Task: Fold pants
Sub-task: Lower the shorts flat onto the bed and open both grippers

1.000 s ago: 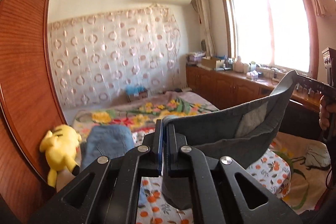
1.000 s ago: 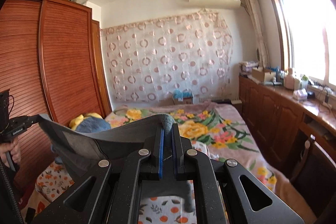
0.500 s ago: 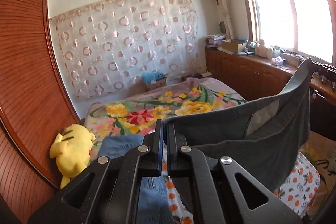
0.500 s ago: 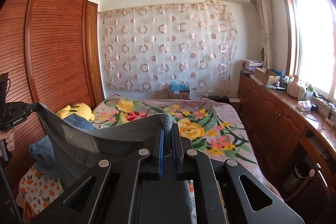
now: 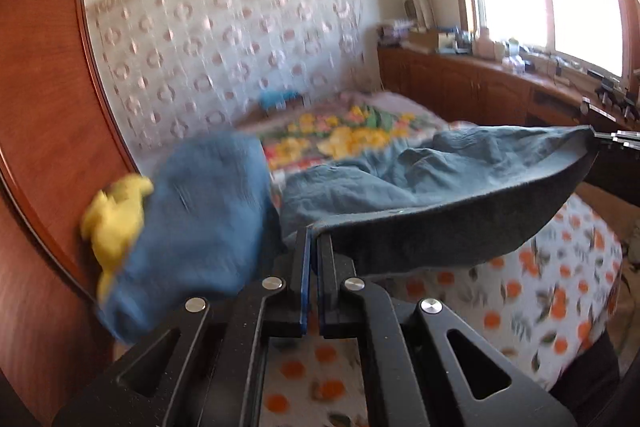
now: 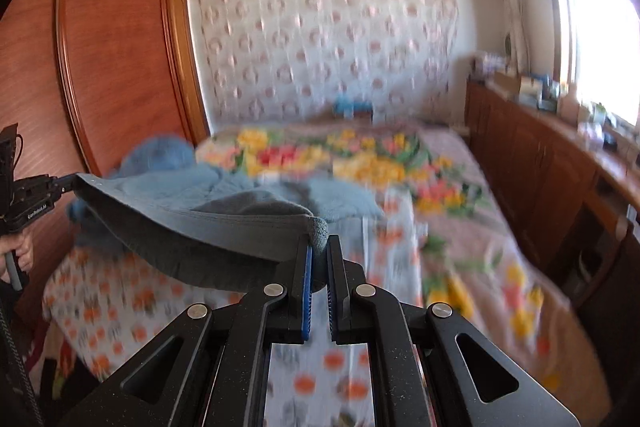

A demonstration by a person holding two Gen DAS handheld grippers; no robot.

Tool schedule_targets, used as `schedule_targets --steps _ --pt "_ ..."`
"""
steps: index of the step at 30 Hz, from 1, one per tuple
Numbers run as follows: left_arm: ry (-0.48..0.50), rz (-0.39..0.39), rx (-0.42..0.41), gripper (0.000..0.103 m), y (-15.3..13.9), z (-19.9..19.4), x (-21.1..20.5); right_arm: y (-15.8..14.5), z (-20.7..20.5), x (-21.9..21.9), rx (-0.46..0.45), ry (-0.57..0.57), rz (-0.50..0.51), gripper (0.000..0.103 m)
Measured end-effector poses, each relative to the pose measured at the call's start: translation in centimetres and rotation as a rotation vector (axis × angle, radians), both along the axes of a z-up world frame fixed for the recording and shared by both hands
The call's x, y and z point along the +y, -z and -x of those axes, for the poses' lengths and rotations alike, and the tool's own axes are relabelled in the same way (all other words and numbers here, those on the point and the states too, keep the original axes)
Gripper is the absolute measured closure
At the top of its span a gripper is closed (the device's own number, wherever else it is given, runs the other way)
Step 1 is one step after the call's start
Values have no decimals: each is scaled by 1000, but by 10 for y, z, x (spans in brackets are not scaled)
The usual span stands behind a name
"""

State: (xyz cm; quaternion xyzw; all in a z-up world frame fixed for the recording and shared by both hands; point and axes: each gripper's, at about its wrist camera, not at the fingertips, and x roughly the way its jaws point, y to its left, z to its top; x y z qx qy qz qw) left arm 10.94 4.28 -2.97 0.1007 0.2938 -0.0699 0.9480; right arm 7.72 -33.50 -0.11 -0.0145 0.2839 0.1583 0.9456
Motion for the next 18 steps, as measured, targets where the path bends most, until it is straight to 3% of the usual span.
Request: schedule_targets --steps 2,5,12,18 --pt "9 10 62 100 29 1 -5 33 -1 -1 74 16 -1 97" --pt "-9 11 107 100 52 -1 -11 50 -13 -2 134 32 -26 97" --pt "-15 23 143 100 63 9 -10 62 0 -15 152 36 -31 97" --pt "0 52 118 100 60 30 -8 78 8 -17 157 40 -63 97"
